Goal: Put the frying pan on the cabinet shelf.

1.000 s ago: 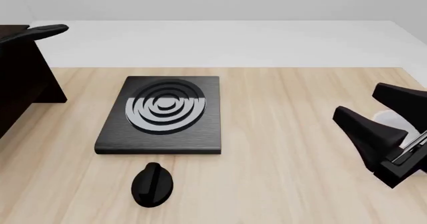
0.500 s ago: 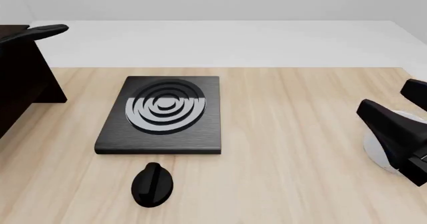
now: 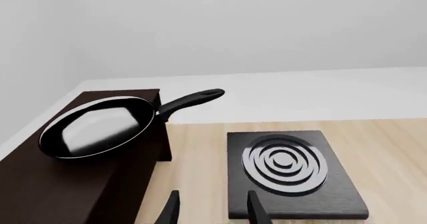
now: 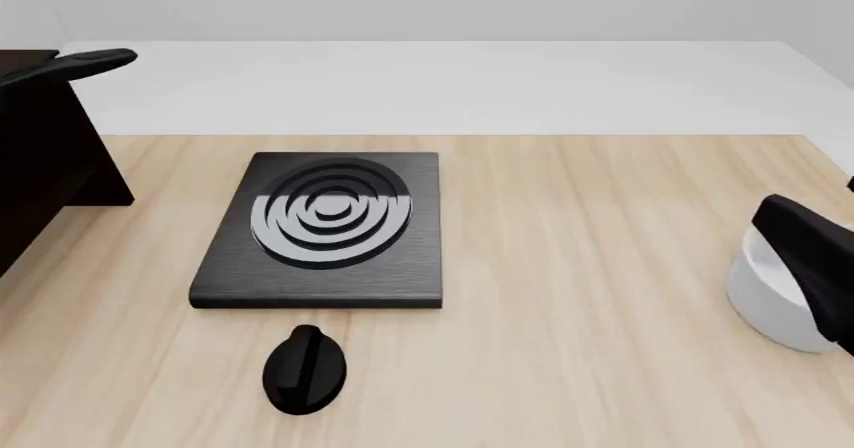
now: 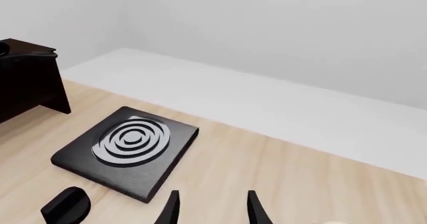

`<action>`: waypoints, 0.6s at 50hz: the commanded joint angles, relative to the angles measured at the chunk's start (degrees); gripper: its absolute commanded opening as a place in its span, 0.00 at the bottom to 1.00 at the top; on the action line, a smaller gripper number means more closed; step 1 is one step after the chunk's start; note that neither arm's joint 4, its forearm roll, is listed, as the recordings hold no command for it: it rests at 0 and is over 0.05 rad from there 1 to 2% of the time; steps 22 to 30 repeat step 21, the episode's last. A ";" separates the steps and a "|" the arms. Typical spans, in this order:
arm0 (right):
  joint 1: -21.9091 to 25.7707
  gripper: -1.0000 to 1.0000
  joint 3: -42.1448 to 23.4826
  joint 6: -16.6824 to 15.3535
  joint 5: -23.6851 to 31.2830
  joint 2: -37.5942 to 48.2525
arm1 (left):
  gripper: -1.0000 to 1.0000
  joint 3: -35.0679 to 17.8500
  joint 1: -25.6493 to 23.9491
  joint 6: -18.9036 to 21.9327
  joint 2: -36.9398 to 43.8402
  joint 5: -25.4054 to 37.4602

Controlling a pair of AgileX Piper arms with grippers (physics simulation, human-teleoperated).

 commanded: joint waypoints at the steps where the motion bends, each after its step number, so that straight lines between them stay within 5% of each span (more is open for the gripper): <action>1: -2.57 1.00 -2.09 -0.36 3.37 -2.13 | 1.00 -0.42 0.15 0.14 -1.61 1.83; 11: -5.57 1.00 -5.06 -1.80 6.32 -3.53 | 1.00 -2.84 -0.19 1.65 -1.61 2.83; 21: -7.43 1.00 -13.13 -2.45 14.07 -4.65 | 1.00 -13.69 -1.13 3.08 -1.61 11.57; 30: -7.43 1.00 -13.13 -2.45 14.07 -4.65 | 1.00 -13.69 -1.13 3.08 -1.61 11.57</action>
